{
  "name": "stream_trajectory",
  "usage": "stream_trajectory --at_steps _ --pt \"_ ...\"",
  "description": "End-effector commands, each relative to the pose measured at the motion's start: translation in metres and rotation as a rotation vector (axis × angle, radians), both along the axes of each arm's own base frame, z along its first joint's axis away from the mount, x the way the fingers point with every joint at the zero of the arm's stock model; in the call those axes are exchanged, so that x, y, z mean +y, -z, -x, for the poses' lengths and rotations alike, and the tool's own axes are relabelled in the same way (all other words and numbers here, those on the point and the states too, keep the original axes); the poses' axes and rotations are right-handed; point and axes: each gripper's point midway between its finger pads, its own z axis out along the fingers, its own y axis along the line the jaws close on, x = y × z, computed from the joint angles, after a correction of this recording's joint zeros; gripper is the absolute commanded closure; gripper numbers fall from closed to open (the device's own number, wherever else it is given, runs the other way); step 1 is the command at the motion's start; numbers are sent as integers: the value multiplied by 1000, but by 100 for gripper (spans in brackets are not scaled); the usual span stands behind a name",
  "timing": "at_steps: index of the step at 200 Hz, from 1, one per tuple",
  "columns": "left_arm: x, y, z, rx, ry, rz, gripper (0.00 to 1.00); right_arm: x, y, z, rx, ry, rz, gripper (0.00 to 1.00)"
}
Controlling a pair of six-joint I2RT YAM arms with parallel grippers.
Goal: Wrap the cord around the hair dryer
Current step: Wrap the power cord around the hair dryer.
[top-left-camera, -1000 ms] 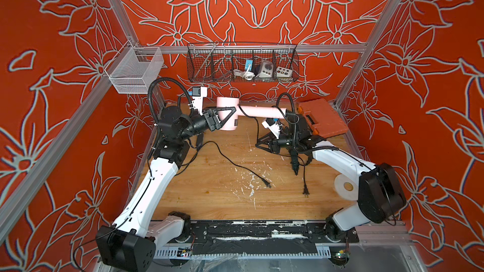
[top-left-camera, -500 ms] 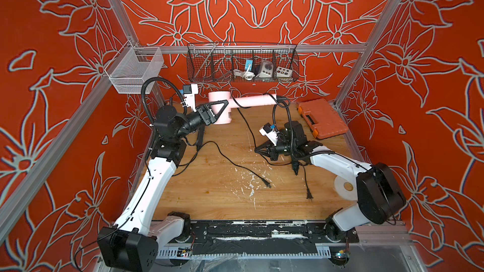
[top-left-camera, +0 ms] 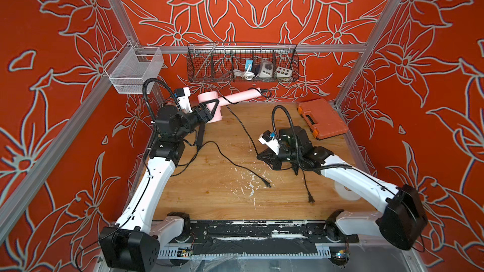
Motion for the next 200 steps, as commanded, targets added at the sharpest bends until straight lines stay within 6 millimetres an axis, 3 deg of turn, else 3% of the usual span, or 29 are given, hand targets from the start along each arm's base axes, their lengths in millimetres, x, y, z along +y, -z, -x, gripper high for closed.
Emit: stream_trajectory --at_steps 1,52,83,106,123,143,173,185,188,200 --pt "22 -7 -11 -29 -119 -122 100 -20 -19 11 -71 15 109 100" --pt "25 35 -13 109 -112 -304 100 -39 -104 2 -292 41 181 100" --pt "-14 62 2 166 50 -369 100 -39 -141 -22 -424 74 232 100" --pt "-52 77 26 177 218 -386 100 -41 -149 -46 -488 110 288 100" --pt "-70 83 46 177 318 -398 100 -46 -149 -64 -502 138 318 100" --pt "-81 75 71 129 414 -359 100 -54 -147 -84 -490 175 325 100" --pt "-101 43 112 -9 598 -249 100 -58 -140 -104 -435 204 272 100" --pt "-104 34 115 -26 619 -200 100 -56 -133 -108 -406 203 249 100" --pt "-103 23 122 -65 618 -191 100 -56 -131 -109 -395 204 243 100" --pt "-103 9 125 -101 625 -146 100 -54 -125 -112 -356 202 196 100"
